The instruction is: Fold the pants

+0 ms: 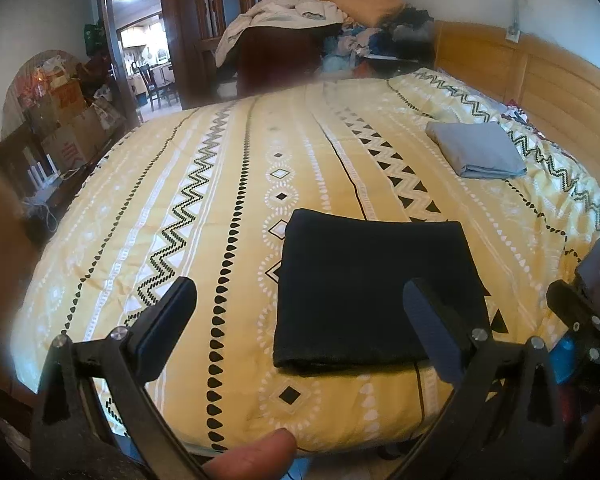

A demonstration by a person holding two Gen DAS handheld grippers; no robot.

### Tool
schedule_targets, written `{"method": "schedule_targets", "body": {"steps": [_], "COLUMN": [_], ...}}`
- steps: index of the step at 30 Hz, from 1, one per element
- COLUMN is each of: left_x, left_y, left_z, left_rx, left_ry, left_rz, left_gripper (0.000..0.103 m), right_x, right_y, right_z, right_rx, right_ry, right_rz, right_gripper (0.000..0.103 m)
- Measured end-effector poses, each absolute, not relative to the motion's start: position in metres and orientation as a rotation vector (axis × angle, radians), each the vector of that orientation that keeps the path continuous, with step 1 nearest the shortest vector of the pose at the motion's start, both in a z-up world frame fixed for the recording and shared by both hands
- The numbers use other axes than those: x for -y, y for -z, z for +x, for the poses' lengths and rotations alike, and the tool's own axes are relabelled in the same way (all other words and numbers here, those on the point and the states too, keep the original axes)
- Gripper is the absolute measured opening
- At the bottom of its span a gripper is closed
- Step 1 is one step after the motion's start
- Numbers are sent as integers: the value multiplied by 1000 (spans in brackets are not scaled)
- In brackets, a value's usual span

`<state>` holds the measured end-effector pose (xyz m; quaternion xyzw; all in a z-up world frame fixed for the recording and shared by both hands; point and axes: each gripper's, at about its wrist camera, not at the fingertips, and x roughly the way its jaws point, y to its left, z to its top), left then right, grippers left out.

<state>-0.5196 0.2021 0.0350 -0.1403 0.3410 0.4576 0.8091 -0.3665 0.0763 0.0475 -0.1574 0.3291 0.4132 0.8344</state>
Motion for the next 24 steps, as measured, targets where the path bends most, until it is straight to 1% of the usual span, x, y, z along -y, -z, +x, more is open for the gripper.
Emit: {"method": "schedule_targets", "body": {"steps": [4,12,24], "left_x": [-203,-204,-202], "left_y": [-35,-32,-26], "left_z": [-517,-519,-525], "left_rx": [-736,-748,-766], "left_ry": [-979,-988,-998], "left_rz": [-298,-300,-312], "left_gripper": [103,103,103], "right_x": [-80,-85,-96], "right_y": [-45,-49,-41], "right_z": [-366,-375,-380], "right_rx": [-693,-626,-642], "right_ry": [-872,-821,-826], "right_rz": [-344,-391,-441], "right_gripper": [103,103,103]}}
